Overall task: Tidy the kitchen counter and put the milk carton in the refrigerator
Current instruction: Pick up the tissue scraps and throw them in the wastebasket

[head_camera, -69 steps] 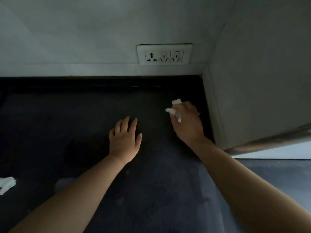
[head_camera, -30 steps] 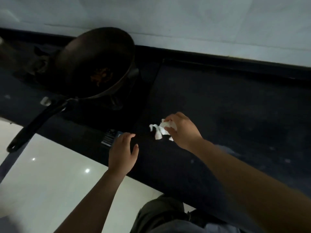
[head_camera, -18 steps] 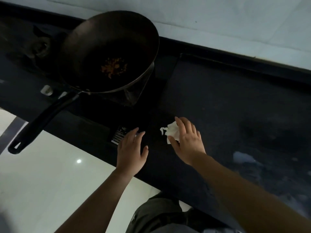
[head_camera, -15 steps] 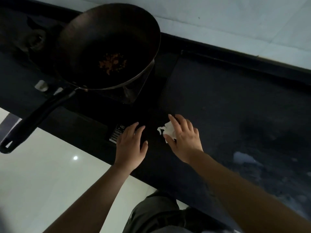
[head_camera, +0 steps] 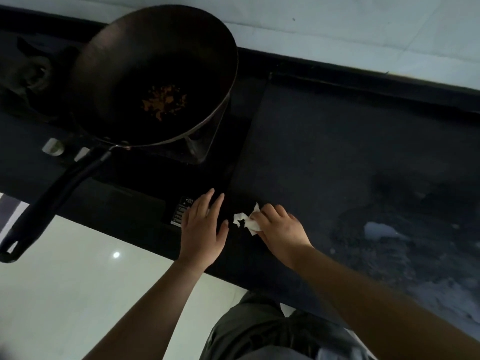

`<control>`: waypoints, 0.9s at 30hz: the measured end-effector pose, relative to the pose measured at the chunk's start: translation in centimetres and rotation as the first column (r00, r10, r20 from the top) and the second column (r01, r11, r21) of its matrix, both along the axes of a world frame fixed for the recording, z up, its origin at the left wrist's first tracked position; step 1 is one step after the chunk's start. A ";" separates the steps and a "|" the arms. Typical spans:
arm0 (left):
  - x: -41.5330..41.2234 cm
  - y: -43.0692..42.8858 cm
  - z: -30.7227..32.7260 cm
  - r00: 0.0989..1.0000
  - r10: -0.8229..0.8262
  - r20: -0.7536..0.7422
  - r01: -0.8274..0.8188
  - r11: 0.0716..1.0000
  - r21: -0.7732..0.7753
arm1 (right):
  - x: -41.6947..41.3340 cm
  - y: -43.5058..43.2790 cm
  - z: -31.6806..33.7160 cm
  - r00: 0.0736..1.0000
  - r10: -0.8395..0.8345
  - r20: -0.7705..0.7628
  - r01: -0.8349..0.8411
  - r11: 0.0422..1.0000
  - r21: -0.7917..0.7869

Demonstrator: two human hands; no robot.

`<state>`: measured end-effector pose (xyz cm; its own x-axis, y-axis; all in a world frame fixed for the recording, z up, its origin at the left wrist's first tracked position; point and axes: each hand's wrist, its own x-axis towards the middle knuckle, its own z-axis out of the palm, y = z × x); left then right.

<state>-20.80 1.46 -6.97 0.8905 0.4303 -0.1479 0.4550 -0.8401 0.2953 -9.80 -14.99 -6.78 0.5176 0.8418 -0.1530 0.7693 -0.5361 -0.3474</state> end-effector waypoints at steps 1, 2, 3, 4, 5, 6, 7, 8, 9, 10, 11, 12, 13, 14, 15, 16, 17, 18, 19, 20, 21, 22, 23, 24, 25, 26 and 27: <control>0.0 0.0 0.1 1.000 -0.004 -0.006 0.004 1.000 -0.006 | 0.1 -0.1 0.1 0.999 -0.030 -0.031 0.031 0.999 0.018; 0.1 0.0 0.2 1.000 -0.007 -0.011 0.007 1.000 -0.013 | 0.1 -0.3 0.2 0.993 -0.078 -0.089 0.081 0.996 0.030; 0.1 0.0 0.3 1.000 -0.009 -0.018 0.008 1.000 -0.022 | 0.2 -0.6 0.2 0.978 -0.138 -0.160 0.148 0.988 0.054; 0.1 -0.1 0.4 1.000 -0.009 -0.025 0.008 0.999 -0.033 | 0.1 -0.9 0.3 0.958 -0.195 -0.210 0.217 0.972 0.091; 0.2 -0.2 0.5 0.999 -0.006 -0.032 0.004 0.999 -0.046 | 0.1 -1.3 0.5 0.938 -0.243 -0.247 0.280 0.952 0.128; 0.3 -0.4 0.7 0.999 0.002 -0.038 -0.004 0.998 -0.061 | 0.0 -1.8 0.7 0.915 -0.284 -0.287 0.338 0.927 0.161; 0.3 -0.8 0.8 0.999 0.011 -0.040 -0.014 0.997 -0.077 | -0.1 -2.4 1.0 0.888 -0.317 -0.332 0.392 0.901 0.189; 0.5 -1.2 1.1 0.999 0.018 -0.038 -0.021 0.996 -0.091 | -0.1 -3.0 1.3 0.860 -0.341 -0.379 0.438 0.875 0.205; 0.6 -1.7 1.4 0.999 0.020 -0.030 -0.023 0.994 -0.104 | -0.2 -3.7 1.7 0.835 -0.358 -0.418 0.475 0.852 0.219; 0.8 -2.3 1.8 1.000 0.012 -0.014 -0.014 0.994 -0.110 | -0.4 -4.4 2.0 0.816 -0.372 -0.442 0.505 0.831 0.232; 1.0 -3.0 2.2 1.000 -0.008 0.009 0.009 0.993 -0.114 | -0.5 -5.2 2.5 0.805 -0.386 -0.451 0.527 0.813 0.247; 1.0 -4.0 2.7 0.999 -0.039 0.038 0.043 0.992 -0.121 | -0.8 -6.1 2.9 0.795 -0.401 -0.454 0.548 0.795 0.258; 1.1 -5.0 3.3 0.995 -0.075 0.067 0.083 0.987 -0.134 | -1.1 -7.2 3.4 0.785 -0.421 -0.454 0.571 0.776 0.267; 1.1 -6.3 4.0 0.990 -0.110 0.092 0.124 0.980 -0.155 | -1.6 -8.4 4.0 0.772 -0.446 -0.453 0.596 0.755 0.272; 1.1 -7.6 4.7 0.983 -0.144 0.117 0.164 0.970 -0.182 | -2.3 -9.8 4.5 0.756 -0.473 -0.452 0.623 0.732 0.276; 1.0 -9.0 5.4 0.975 -0.178 0.135 0.205 0.955 -0.213 | -3.2 -11.3 5.1 0.738 -0.501 -0.451 0.650 0.707 0.278; 0.9 -10.5 6.0 0.965 -0.217 0.148 0.249 0.938 -0.242 | -4.4 -12.9 5.7 0.720 -0.531 -0.447 0.676 0.682 0.279; 0.6 -11.9 6.5 0.952 -0.263 0.158 0.297 0.916 -0.268 | -5.7 -14.6 6.2 0.700 -0.561 -0.442 0.701 0.657 0.276; 0.3 -13.5 7.0 0.934 -0.315 0.169 0.353 0.889 -0.291 | -7.1 -16.3 6.6 0.676 -0.594 -0.436 0.728 0.629 0.273; -0.2 -15.1 7.4 0.911 -0.370 0.182 0.410 0.858 -0.310 | -8.8 -18.0 7.1 0.649 -0.625 -0.433 0.755 0.598 0.269; -0.8 -16.7 7.7 0.884 -0.425 0.196 0.467 0.823 -0.322 | -10.5 -19.8 7.4 0.621 -0.655 -0.431 0.781 0.566 0.266; -1.5 -18.3 7.9 0.854 -0.478 0.205 0.520 0.787 -0.332 | -12.4 -21.5 7.8 0.593 -0.683 -0.427 0.804 0.535 0.261; -2.2 -19.6 8.1 0.829 -0.520 0.207 0.559 0.755 -0.342 | -14.1 -22.9 8.1 0.571 -0.702 -0.425 0.820 0.514 0.253; -3.1 -21.1 8.3 0.798 -0.567 0.203 0.600 0.721 -0.347 | -16.0 -24.3 8.4 0.540 -0.727 -0.423 0.841 0.487 0.236; -4.2 -22.8 8.5 0.755 -0.626 0.198 0.651 0.677 -0.343 | -18.3 -26.0 8.7 0.497 -0.761 -0.417 0.868 0.444 0.224; -5.4 -24.6 8.8 0.705 -0.683 0.190 0.701 0.630 -0.333 | -20.8 -27.6 8.9 0.447 -0.796 -0.409 0.894 0.391 0.217; -6.8 -26.5 9.1 0.649 -0.738 0.183 0.749 0.578 -0.324 | -23.6 -29.3 9.1 0.385 -0.832 -0.400 0.922 0.322 0.217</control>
